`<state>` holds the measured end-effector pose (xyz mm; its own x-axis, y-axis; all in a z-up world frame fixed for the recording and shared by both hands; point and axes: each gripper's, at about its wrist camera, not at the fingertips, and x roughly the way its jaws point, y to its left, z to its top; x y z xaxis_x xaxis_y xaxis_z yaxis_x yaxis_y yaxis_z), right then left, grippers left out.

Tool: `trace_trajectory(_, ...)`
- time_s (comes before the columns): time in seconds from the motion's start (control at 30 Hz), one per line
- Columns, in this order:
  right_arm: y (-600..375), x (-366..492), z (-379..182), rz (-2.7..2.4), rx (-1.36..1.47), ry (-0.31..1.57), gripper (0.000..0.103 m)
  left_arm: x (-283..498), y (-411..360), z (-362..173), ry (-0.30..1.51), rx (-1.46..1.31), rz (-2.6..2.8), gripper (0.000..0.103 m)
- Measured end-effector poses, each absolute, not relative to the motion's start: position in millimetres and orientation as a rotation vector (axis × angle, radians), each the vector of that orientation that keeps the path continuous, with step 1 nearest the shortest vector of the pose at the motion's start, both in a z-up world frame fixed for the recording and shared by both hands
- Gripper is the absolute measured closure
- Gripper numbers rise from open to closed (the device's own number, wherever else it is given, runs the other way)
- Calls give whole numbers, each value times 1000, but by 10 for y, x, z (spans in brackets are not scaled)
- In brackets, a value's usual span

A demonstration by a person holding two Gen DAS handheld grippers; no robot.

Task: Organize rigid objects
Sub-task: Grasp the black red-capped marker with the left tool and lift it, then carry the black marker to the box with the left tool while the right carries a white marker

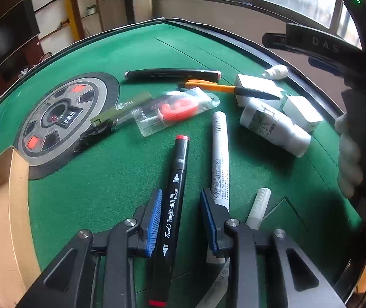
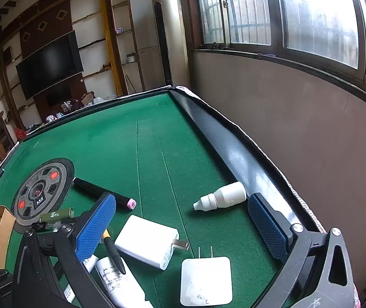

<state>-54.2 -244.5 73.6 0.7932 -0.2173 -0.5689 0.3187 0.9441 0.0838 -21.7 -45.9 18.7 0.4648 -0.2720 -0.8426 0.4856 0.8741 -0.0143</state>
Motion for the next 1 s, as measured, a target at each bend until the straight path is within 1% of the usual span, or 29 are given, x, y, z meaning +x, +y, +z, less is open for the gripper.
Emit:
trace_trajectory(0.03, -2444, -538, 733, -292, 174, 588, 0, -235, -421, 202, 983, 226, -464, 88)
trace_trajectory(0.07, -2442, -535, 730, -294, 169, 586, 0, -249, -372, 211, 987, 202, -463, 89)
trace_trajectory(0.2, -2402, -535, 733, -311, 136, 567, 0, -357, -114, 358, 952, 91, -451, 89)
trace_trajectory(0.43, -2258, -570, 729, -378, 4, 505, 0, -923, 588, 881, 767, -103, -447, 89)
trace_trajectory(0.57, -2165, -589, 769, -411, -56, 483, 0, -1180, 920, 1042, 710, -151, -432, 89)
trace_trajectory(0.63, -2081, -706, 890, -361, -35, 517, 0, -1280, 1074, 1069, 691, -160, -412, 89)
trace_trajectory(0.73, -1879, -1018, 1115, -107, 94, 567, 0, -1375, 1279, 1094, 663, -180, -390, 89)
trace_trajectory(0.8, -1672, -1098, 1145, 80, 144, 650, 0, -1415, 1375, 1087, 645, -203, -379, 89)
trace_trajectory(0.87, -1451, -1072, 1055, 186, 160, 745, 1, -1443, 1449, 1061, 635, -226, -369, 89)
trace_trajectory(0.9, -1360, -1022, 990, 196, 151, 789, 9, -1459, 1488, 1052, 632, -240, -367, 89)
trace_trajectory(0.93, -1289, -961, 909, 196, 144, 833, 25, -1486, 1523, 1045, 629, -251, -366, 89)
trace_trajectory(0.97, -1244, -898, 826, 193, 148, 872, 33, -1519, 1566, 1050, 624, -258, -364, 89)
trace_trajectory(1.0, -1216, -846, 743, 194, 163, 908, 44, -1539, 1606, 1058, 618, -260, -360, 89)
